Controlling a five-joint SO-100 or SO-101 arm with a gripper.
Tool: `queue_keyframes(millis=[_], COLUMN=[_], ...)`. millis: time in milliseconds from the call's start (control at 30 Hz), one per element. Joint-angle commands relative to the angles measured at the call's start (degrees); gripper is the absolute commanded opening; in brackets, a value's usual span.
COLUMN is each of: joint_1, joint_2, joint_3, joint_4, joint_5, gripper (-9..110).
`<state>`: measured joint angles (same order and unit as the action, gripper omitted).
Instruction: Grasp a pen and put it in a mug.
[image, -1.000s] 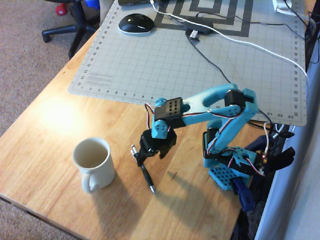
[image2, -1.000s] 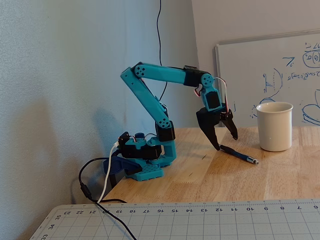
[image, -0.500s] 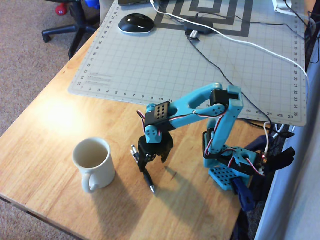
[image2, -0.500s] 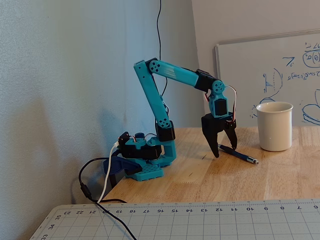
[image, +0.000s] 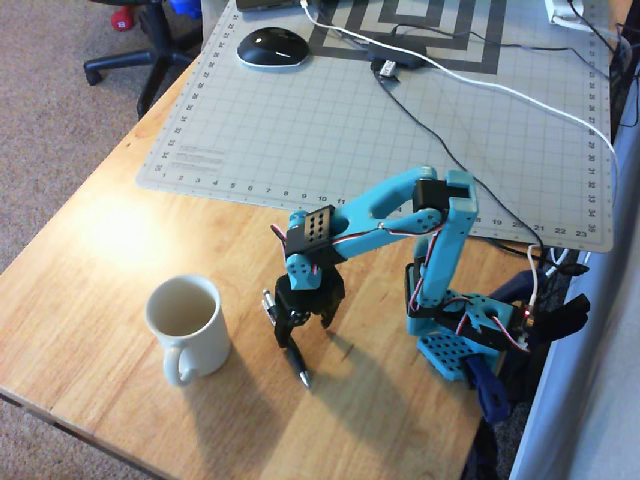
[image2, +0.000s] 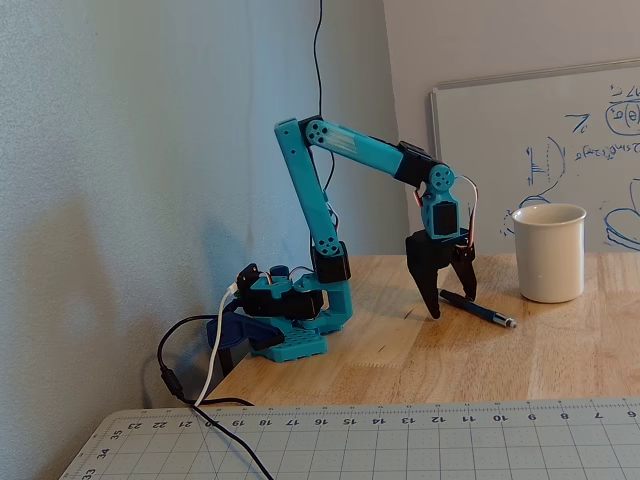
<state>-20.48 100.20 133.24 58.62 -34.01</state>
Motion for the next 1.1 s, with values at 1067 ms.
queue_keyframes(millis=[1067], joint_1=[0.3], joint_2=[13.0], joint_3=[-2.9], joint_4=[0.0], joint_5=[-0.5], gripper=[3])
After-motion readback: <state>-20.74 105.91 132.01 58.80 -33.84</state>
